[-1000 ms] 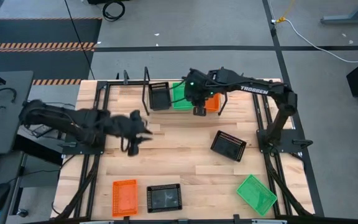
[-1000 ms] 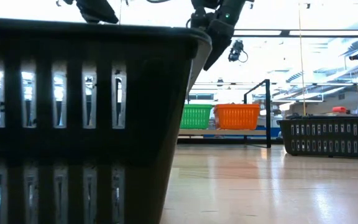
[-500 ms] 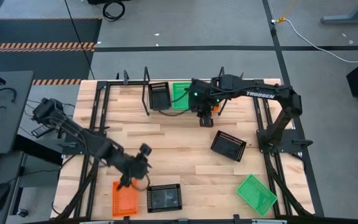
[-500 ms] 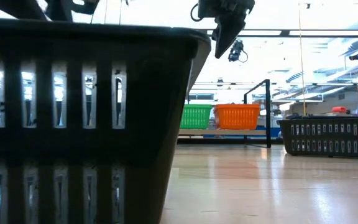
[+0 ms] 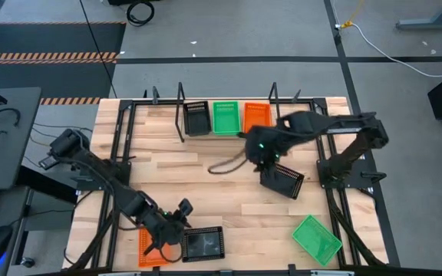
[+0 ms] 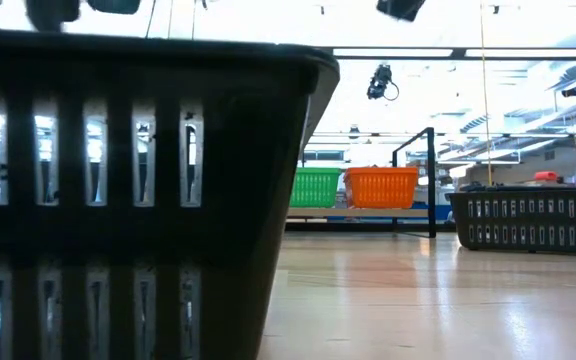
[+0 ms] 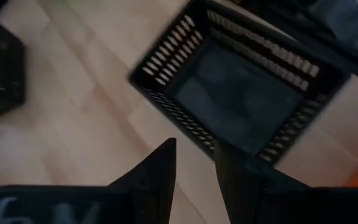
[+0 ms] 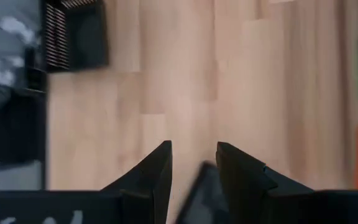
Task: Stack baskets on shelf by color
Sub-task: Stack the bottom black bin on the black bin on the shelf
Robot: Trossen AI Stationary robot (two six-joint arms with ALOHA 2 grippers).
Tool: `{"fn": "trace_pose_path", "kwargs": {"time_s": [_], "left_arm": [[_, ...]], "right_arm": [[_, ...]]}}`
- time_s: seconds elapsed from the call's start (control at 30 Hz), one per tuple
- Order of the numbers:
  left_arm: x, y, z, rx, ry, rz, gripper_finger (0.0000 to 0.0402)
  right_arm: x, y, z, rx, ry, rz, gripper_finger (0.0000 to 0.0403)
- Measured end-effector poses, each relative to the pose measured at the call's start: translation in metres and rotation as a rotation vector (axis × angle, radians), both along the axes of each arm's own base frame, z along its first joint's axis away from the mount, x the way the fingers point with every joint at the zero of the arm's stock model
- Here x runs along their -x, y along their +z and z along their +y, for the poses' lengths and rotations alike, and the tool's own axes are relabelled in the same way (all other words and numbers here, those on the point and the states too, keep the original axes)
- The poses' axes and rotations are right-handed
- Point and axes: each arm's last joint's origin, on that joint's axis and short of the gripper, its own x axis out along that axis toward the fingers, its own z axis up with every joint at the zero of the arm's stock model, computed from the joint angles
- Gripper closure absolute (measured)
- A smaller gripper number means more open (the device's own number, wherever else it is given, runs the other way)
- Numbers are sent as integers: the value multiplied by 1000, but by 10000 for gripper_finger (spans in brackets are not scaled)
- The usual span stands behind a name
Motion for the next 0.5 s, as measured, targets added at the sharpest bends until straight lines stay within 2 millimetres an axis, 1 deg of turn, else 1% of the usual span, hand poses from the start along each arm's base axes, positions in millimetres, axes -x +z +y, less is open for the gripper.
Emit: {"fn": "trace_pose_path", "kwargs": {"time_s": [0.1, 0.2, 0.37, 0.5], "left_arm": [[4, -7, -9, -20, -33, 18, 285], [8, -10, -15, -25, -60, 23, 285], [20, -11, -25, -41, -113, 34, 285], [29, -17, -27, -98, -145, 86, 285]], "right_arm": [[10, 6, 22, -6, -89, -9, 273], [17, 8, 43, -5, -174, -7, 273], [25, 7, 71, 14, -223, -13, 273], [27, 2, 91, 69, -249, -35, 273]]}}
